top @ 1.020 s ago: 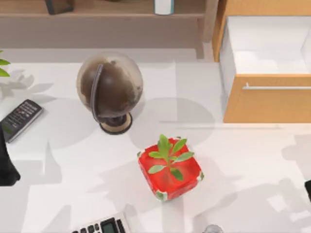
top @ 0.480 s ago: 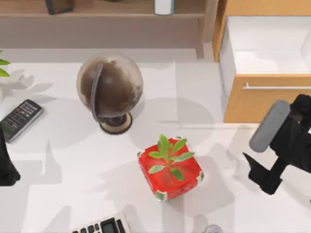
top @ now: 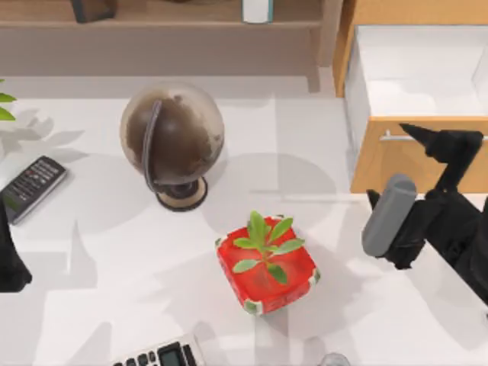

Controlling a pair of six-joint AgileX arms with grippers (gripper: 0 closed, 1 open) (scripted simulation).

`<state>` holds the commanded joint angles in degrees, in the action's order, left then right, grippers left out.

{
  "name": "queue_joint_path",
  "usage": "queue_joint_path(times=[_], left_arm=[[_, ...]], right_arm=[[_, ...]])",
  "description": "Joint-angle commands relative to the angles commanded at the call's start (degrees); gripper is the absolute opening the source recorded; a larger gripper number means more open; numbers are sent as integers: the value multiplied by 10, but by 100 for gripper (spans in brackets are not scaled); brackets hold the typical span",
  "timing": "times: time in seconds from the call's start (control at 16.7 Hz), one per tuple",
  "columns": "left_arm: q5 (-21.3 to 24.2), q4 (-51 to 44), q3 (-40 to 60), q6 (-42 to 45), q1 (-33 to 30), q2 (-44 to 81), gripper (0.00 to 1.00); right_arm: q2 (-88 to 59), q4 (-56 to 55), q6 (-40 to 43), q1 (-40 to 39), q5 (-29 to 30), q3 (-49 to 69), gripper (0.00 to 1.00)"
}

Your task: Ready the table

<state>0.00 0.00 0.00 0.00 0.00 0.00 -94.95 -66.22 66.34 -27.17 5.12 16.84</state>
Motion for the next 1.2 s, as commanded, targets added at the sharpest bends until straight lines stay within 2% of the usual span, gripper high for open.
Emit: queue_joint_path(times=[0.3,0.54,0.72,1.2], left_arm=[[0,0,0,0,0,0,100],[0,0,0,0,0,0,100],[0,0,0,0,0,0,100],[0,0,0,0,0,0,100]], right_arm=[[-109,-220,141,32,94,-29,100],[-169,-322,211,64,151,-43,100],[-184,-345,228,73,166,-45,100],[-189,-320,228,85,154,-15,100]])
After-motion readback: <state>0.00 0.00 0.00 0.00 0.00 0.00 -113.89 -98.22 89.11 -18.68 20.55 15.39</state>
